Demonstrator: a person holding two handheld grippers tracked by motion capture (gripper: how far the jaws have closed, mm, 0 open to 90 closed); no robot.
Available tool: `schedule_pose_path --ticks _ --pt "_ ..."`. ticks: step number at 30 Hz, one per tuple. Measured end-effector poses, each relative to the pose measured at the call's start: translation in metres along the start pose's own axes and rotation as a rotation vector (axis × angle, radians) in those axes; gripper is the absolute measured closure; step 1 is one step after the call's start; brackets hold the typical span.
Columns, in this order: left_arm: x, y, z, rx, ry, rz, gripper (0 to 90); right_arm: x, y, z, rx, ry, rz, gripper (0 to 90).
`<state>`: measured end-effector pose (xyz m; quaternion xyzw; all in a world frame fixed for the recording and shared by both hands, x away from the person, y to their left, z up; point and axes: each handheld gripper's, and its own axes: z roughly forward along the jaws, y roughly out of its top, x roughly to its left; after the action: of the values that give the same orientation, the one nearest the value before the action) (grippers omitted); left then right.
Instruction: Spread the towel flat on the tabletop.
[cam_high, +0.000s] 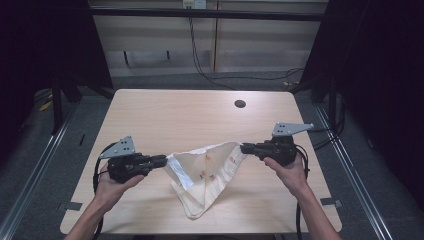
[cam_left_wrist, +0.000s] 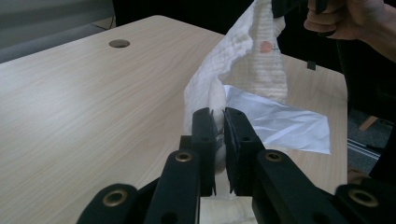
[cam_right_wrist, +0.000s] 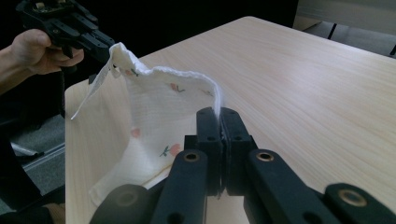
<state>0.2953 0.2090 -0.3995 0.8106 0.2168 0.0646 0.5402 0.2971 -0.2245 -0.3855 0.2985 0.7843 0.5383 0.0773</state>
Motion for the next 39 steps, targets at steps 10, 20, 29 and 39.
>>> schedule_pose_path --ticks 10,20,29,39 --pt "0.015 0.022 0.021 -0.002 0.005 0.002 84.5 -0.007 0.017 -0.005 -0.023 -0.016 -0.039 88.1" --pt "0.011 0.034 -0.011 -0.079 0.018 0.034 84.9 -0.006 0.037 -0.031 -0.057 -0.033 -0.06 88.2" --pt "0.001 0.055 -0.021 -0.107 0.025 0.081 85.1 0.005 0.057 -0.047 -0.073 -0.062 -0.093 88.3" --pt "-0.007 0.06 -0.029 -0.132 0.025 0.094 85.2 0.022 0.074 -0.059 -0.061 -0.079 -0.15 88.3"
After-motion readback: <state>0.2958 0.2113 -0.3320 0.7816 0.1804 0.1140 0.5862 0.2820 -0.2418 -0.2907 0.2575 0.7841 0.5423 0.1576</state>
